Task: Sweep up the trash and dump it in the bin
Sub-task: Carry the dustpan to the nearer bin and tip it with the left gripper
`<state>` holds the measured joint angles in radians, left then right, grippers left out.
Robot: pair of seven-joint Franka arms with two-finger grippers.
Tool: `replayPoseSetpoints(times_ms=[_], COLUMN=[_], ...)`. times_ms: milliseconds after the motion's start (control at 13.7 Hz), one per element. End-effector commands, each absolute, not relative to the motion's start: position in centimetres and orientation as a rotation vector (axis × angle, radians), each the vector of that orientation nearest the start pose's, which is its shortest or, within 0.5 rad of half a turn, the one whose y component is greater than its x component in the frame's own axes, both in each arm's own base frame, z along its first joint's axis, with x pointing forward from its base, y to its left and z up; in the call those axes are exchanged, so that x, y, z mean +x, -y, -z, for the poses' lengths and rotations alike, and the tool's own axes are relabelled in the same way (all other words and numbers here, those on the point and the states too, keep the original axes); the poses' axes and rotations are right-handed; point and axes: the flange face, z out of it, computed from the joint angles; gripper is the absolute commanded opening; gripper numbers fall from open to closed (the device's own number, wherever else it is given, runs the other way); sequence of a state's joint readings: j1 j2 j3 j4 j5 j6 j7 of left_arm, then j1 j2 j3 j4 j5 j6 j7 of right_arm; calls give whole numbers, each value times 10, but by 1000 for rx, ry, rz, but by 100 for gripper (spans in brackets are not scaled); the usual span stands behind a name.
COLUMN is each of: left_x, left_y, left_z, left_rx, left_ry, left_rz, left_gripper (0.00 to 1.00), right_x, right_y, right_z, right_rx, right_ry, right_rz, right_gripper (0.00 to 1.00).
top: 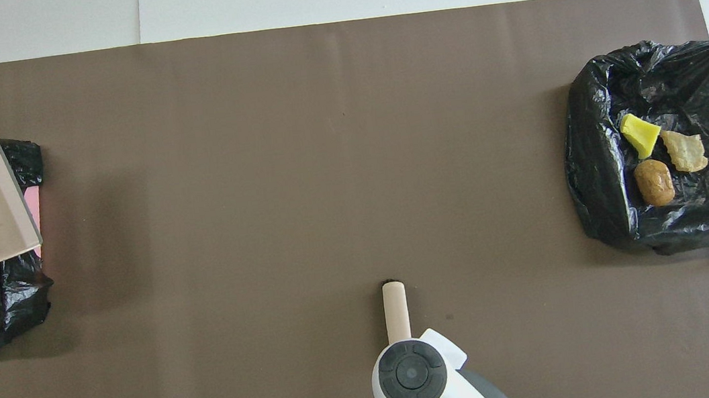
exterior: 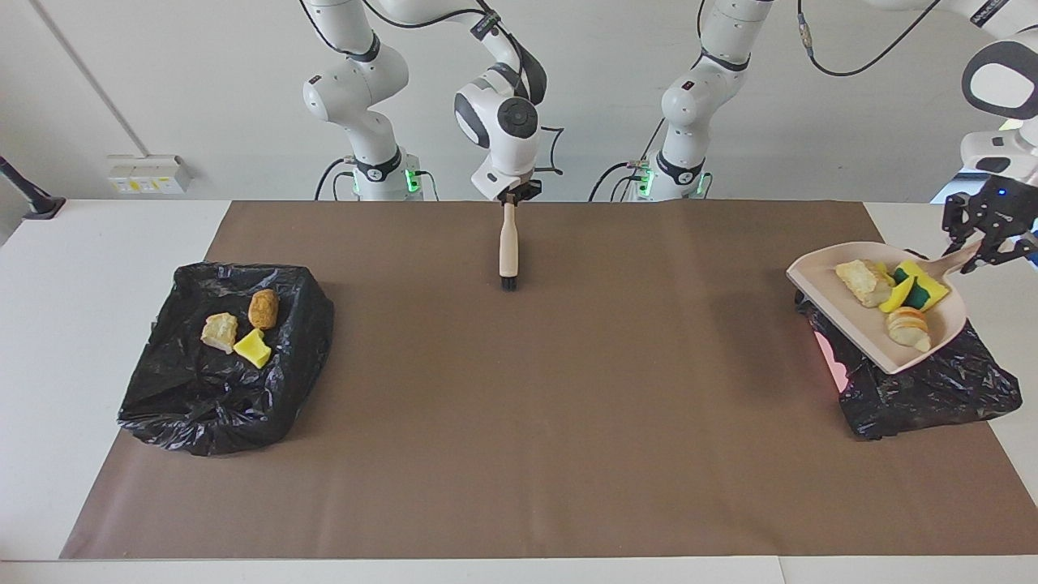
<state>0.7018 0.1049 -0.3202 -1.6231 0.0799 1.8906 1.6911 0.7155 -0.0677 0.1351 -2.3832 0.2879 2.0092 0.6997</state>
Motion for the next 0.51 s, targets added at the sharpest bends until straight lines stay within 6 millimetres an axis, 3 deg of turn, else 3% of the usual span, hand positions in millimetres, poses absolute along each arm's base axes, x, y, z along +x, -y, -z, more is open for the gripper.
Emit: replayPoseSetpoints(times_ms=[0,73,146,292,439], left_x=[576,571,568,561,563], left_y=[-281,-303,-317,-337,-336], left_z=[-583,-582,-584,-561,-557], left_rx=[-2203,-2163,-2130,-2088,-2011], left_ry=[-1824,-1795,-1749,-1744,-1750], left_rz=[-57,-121,-154,-252,-333], left_gripper=[0,0,0,0,0], right_x=[285,286,288,312,350], right_y=[-350,-350,-353,-363,-358], right_z=[-326,-325,-326,-336,-360], right_rx=[-3111,-3110,-3109,-3087,-3049], right_ry=[6,10,26,20,-54], right_rz=[-575,-575,-567,-528,-446], right_gripper=[27,82,100,100,100])
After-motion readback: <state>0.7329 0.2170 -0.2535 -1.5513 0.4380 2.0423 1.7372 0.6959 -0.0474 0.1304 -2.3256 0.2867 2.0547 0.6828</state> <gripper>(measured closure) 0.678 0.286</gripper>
